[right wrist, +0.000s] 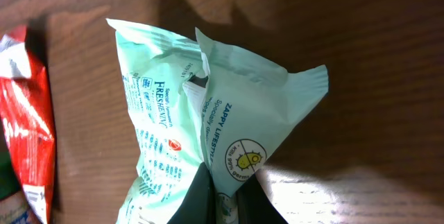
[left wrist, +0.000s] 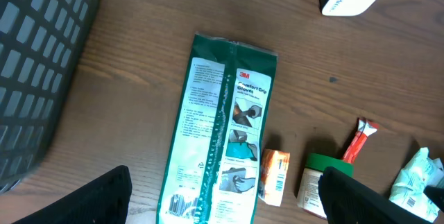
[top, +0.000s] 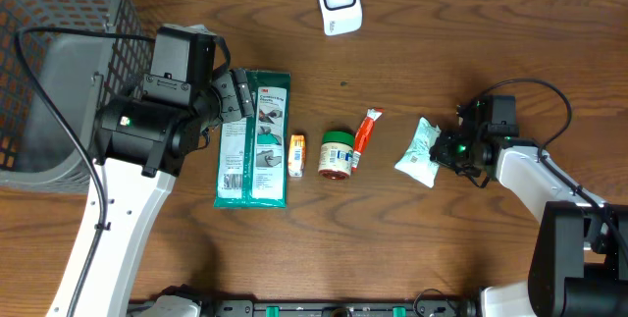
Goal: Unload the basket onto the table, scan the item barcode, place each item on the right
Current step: 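Grasp the mint wipes pack with the right gripper, then lift the wipes pack and hold it over the white scanner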
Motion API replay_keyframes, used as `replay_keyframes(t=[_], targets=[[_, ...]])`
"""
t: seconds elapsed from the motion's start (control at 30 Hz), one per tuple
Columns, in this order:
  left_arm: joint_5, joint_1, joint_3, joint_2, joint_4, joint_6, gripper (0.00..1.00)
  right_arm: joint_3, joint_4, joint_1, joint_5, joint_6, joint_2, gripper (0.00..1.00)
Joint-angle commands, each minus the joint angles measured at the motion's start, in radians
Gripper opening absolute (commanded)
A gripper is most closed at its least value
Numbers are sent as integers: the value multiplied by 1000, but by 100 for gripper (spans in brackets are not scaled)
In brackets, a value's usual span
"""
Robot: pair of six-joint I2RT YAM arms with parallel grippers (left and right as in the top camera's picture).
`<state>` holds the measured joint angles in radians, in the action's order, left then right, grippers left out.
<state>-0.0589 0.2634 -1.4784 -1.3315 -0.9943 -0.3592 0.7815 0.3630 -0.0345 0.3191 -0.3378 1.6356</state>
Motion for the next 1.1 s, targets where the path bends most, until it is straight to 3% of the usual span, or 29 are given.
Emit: replay_keyframes(t=[0.0,0.4,1.07], targets=[[-13,-5,-16,-4,-3,10,86,29,35,8,15,87,-55,1],[-13,-5,-16,-4,-3,10,86,57,139,10,15,217,-314,1],[-13,-5,-16,-4,-3,10,86,89,160,13,14,278,-264,1]])
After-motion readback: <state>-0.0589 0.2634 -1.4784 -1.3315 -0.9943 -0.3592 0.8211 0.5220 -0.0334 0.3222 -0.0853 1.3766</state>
